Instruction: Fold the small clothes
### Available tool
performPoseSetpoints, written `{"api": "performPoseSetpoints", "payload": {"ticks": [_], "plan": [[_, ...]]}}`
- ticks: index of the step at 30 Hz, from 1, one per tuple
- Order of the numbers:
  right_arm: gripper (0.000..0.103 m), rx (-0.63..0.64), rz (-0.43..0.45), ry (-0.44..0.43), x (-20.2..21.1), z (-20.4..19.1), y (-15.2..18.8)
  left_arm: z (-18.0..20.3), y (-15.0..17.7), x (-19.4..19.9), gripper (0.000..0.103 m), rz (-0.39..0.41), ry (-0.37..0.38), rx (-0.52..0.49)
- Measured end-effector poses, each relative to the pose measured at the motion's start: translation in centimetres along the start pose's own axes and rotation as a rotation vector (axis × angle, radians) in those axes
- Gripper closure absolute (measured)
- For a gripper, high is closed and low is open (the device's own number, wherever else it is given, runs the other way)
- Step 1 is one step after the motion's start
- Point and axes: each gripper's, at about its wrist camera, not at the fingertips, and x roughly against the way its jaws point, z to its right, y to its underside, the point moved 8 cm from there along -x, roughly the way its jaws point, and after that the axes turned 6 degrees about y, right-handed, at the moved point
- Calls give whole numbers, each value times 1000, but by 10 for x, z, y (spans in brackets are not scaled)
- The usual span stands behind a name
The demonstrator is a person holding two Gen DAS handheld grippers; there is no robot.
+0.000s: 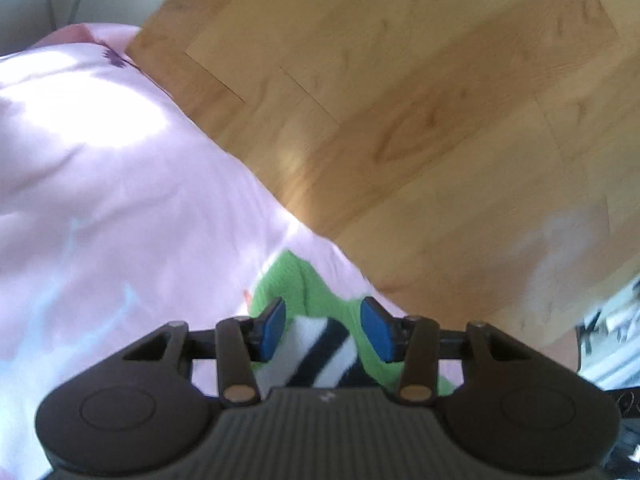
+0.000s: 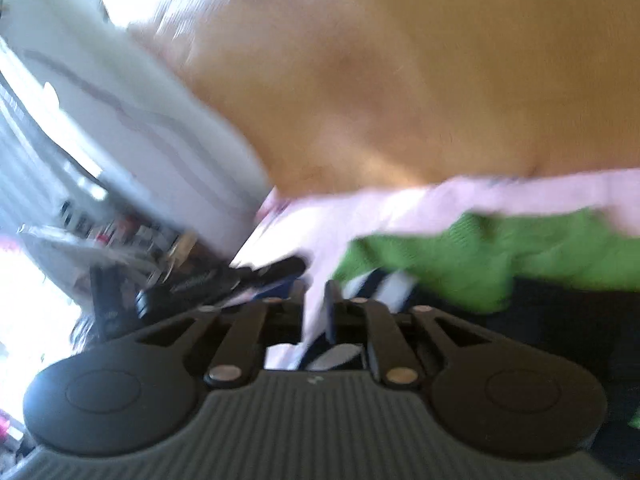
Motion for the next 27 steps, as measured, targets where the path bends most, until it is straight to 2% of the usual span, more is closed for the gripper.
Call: {"api": "performPoseSetpoints", "payload": {"ticks": [1,4,8,12,14,16,19,20,22,24,27], "plan": [[67,-4,36,44,11,15,-2,4,5,-4,58,-18,-1,-19],[66,-57,67,138,32,56,5,22,22,-18,55,-97,10,-100],[66,-60,65,178,49,75,29,36,50,-40,51,-246,8,-184],[65,-48,102,171,63,76,52,35,61,-46,50,-301,2,-210],[64,31,128,164,64,64,62,34,66,-47,50,-306,8,-207],[53,162,144,201,63,48,71,38,69,-46,50,-313,28,-195],[53,299,131,261,53,39,83,44,73,-50,53,-331,56,-186],[53,317,127,282,48,41,85,45,75,-53,55,-332,47,-196],[53,317,115,315,41,46,89,45,76,-56,66,-322,21,-208],[53,294,102,317,37,52,91,41,73,-55,94,-297,-12,-207],[53,295,99,332,34,55,94,37,62,-50,98,-238,-4,-181]]}}
